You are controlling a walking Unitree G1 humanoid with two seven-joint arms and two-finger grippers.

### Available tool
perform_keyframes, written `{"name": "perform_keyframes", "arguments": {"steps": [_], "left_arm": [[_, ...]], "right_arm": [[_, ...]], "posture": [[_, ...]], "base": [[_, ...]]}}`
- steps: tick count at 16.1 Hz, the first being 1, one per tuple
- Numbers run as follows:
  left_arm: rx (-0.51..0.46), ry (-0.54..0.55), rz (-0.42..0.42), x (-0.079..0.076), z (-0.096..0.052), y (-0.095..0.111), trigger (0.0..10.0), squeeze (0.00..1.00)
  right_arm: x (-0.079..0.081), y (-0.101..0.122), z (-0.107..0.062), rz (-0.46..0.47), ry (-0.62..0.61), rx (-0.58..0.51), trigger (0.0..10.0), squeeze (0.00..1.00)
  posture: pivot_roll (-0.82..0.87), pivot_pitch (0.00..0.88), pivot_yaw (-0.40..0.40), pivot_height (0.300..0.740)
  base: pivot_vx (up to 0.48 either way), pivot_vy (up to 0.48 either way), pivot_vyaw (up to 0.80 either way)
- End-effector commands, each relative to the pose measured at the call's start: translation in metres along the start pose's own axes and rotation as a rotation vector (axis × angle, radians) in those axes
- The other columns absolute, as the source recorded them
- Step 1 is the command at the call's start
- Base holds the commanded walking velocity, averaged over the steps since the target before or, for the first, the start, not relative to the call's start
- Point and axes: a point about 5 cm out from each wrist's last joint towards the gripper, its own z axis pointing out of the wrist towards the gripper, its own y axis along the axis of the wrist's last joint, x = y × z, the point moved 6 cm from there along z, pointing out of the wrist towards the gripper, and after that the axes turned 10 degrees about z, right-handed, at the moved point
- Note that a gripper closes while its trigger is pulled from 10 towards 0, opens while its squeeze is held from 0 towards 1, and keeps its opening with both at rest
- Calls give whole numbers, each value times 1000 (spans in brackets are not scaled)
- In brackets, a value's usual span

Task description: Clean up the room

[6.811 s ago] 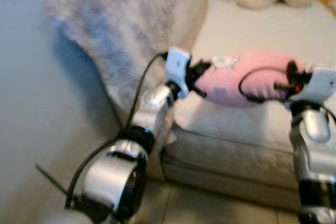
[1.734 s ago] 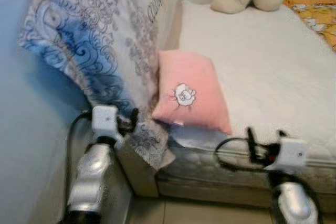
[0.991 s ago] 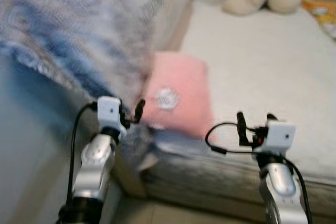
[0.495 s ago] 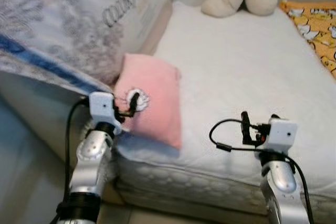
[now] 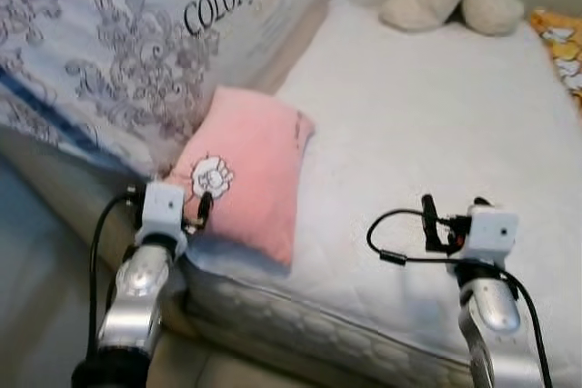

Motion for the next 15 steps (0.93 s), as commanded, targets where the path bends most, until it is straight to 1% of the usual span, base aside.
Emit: {"name": "perform_keyframes", "arguments": {"steps": [1, 3, 4, 5, 6, 7, 8, 9, 10, 11, 12, 13, 14, 15], "left_arm": [[13, -22, -9, -6, 2, -3, 10000, 1000], [28, -10, 19, -7, 3, -6, 10000, 1000], [84, 17, 158, 0, 0, -17, 10000, 1000], [84, 17, 158, 0, 0, -17, 10000, 1000], [202, 78, 412, 29, -11, -45, 10000, 478], [256, 123, 449, 52, -20, -58, 10000, 0], [268, 129, 350, 69, -32, -67, 10000, 0], [226, 96, 287, 63, -36, -63, 10000, 0], [205, 60, 266, 55, -38, -60, 10000, 0], [187, 8, 313, 47, -41, -57, 10000, 0], [182, 0, 335, 46, -43, -57, 10000, 0], [196, -76, 385, 36, -45, -60, 10000, 0], [202, -167, 417, 24, -50, -65, 10000, 0], [321, -553, 523, -15, -84, -107, 10000, 0]], "right_arm": [[2, 1, 3, 2, 11, 2, 10000, 0], [2, -1, 4, -4, 23, 9, 10000, 0], [0, -3, 4, -8, 27, 16, 10000, 0], [0, -3, 4, -8, 27, 16, 10000, 0], [-1, -6, 3, -9, 32, 29, 10000, 0], [-1, -9, 2, -7, 35, 39, 10000, 0], [-1, -15, -1, -12, 47, 61, 10000, 0], [-2, -20, -4, -23, 59, 79, 10000, 0], [-2, -23, -7, -28, 67, 89, 10000, 0], [-2, -27, -10, -30, 76, 102, 10000, 0], [-3, -28, -11, -30, 78, 106, 10000, 0], [-3, -28, -11, -29, 78, 108, 10000, 0], [-4, -29, -10, -30, 77, 110, 10000, 0], [-4, -27, -10, -31, 79, 105, 10000, 0]], "posture": [[-79, 0, 40, 727], [-76, 0, 36, 727], [-62, 0, 37, 727], [-62, 0, 37, 727], [-51, 0, 31, 727], [-44, 0, 27, 727], [-22, 0, 18, 727], [-2, 0, 11, 727], [7, 0, 6, 727], [13, 0, 2, 727], [13, 0, 2, 727], [17, 0, -2, 727], [18, 0, -2, 727], [12, 0, 3, 727]], "base": [[0, 0, 0], [0, 0, 0], [0, 0, 0], [0, 0, 0], [0, 0, 0], [0, 0, 0], [0, 0, 0], [0, 0, 0], [0, 0, 0], [0, 0, 0], [0, 0, 0], [0, 0, 0], [0, 0, 0], [0, 0, 0]]}}
